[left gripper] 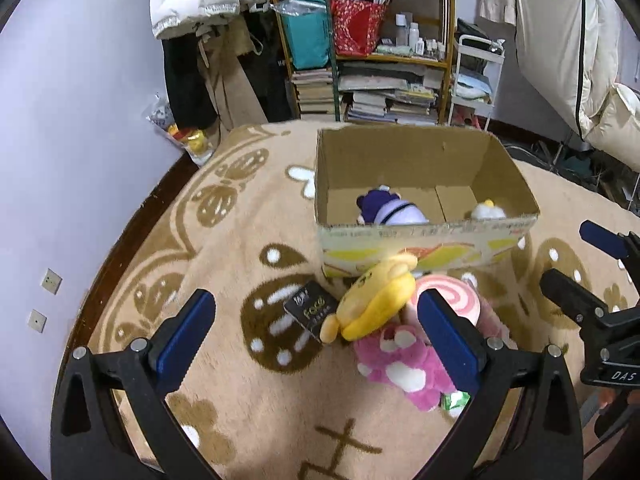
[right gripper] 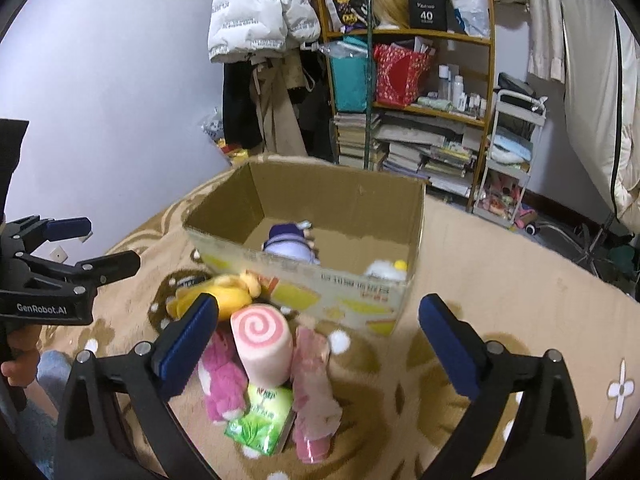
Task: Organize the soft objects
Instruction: 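Grasp the yellow plush bear with the left tool while the right tool grasps the pink wrapped item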
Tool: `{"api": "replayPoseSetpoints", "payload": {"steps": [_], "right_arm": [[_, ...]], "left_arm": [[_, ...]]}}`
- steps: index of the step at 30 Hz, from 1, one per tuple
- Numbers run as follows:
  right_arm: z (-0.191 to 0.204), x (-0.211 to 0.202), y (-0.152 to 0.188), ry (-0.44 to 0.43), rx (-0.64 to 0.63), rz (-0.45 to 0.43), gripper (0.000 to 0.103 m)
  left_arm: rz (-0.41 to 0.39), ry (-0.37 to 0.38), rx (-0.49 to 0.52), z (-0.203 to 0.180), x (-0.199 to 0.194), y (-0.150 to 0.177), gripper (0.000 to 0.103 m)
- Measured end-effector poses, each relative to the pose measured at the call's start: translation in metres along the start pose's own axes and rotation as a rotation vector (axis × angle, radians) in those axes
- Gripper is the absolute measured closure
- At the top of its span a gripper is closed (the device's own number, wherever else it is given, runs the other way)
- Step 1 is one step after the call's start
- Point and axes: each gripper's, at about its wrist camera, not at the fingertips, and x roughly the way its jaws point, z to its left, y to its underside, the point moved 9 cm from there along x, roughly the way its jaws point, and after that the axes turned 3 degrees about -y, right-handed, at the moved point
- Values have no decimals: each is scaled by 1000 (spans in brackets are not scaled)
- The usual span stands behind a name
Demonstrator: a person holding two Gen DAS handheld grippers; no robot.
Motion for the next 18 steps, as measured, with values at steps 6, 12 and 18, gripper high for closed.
{"api": "replayPoseSetpoints", "payload": {"steps": [6, 12, 18], "right_arm": [[-4, 13, 18, -6, 21, 49, 0], [-9, 31, 32, -12, 48, 96, 0], [-15, 48, 43, -2, 77, 155, 0]], "left_arm": [[31, 38, -6, -4, 9, 7, 3], [53, 48, 11, -11, 31, 14, 3], [69, 76, 28, -22, 50, 15, 3]]}}
